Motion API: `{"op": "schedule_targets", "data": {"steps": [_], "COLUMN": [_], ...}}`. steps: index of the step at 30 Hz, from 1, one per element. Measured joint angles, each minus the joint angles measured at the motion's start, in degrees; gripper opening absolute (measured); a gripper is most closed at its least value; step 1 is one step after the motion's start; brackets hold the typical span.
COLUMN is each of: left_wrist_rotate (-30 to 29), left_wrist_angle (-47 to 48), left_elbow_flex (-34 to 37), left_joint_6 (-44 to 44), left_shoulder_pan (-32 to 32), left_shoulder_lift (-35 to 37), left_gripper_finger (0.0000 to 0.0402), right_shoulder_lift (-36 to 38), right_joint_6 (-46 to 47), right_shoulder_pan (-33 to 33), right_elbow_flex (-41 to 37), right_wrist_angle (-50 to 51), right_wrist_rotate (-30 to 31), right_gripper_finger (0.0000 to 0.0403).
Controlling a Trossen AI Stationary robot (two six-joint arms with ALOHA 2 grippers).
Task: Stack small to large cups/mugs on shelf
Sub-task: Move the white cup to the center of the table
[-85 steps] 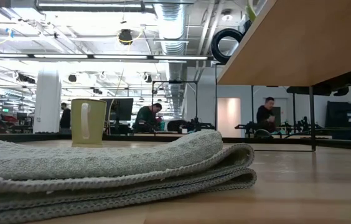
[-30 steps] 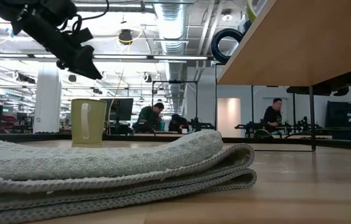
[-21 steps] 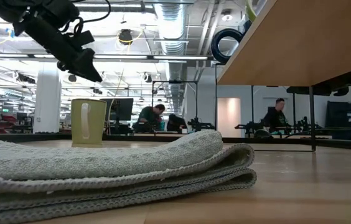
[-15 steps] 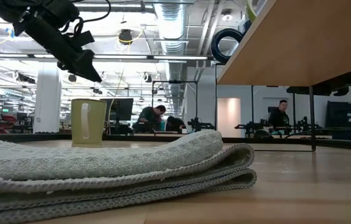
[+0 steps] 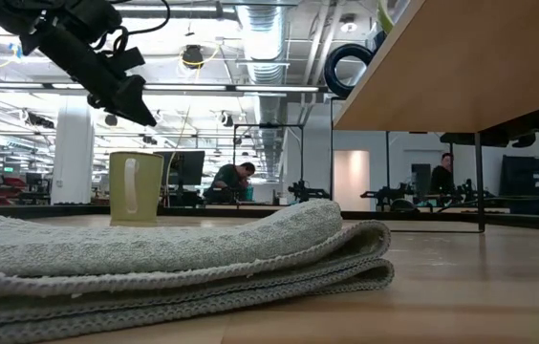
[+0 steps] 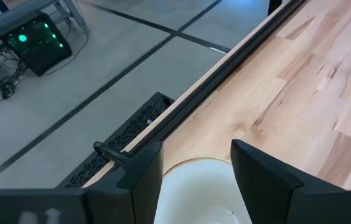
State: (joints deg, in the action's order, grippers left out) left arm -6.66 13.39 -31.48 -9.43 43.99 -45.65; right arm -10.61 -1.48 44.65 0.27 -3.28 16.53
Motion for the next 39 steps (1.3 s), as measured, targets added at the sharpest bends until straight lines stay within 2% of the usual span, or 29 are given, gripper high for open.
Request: {"op": "schedule_targets", "data": {"steps": [9, 13, 16, 21, 25, 39], "left_wrist_rotate": [0.0, 1.1, 4.3, 9.9, 9.1, 5.3], "left_wrist_angle": [1.4, 1.3, 2.2, 2.4, 2.3, 11.6], "left_elbow_flex": [0.0, 0.0, 0.0, 0.0, -0.1, -8.1], "left_joint_6": [2.3, -2.4, -4.1, -11.8, -16.5, -14.8], "left_shoulder_pan": [0.0, 0.0, 0.0, 0.0, 0.0, 6.3], "left_shoulder_lift": [0.0, -1.1, -2.4, -5.4, -7.7, -8.5], "left_gripper_finger": [0.0181, 0.0181, 0.0181, 0.0181, 0.0181, 0.0181], "right_shoulder_lift": [0.0, 0.0, 0.0, 0.0, 0.0, 0.0], "right_joint_6": [0.0, 0.0, 0.0, 0.0, 0.0, 0.0], "right_shoulder_pan": [0.0, 0.0, 0.0, 0.0, 0.0, 0.0], "right_elbow_flex": [0.0, 0.0, 0.0, 0.0, 0.0, 0.0], "right_wrist_angle": [0.0, 0.0, 0.0, 0.0, 0.0, 0.0], "right_wrist_rotate": [0.0, 0.0, 0.0, 0.0, 0.0, 0.0], "right_gripper_finger": [0.0235, 0.0235, 0.0235, 0.0235, 0.0235, 0.0235]}}
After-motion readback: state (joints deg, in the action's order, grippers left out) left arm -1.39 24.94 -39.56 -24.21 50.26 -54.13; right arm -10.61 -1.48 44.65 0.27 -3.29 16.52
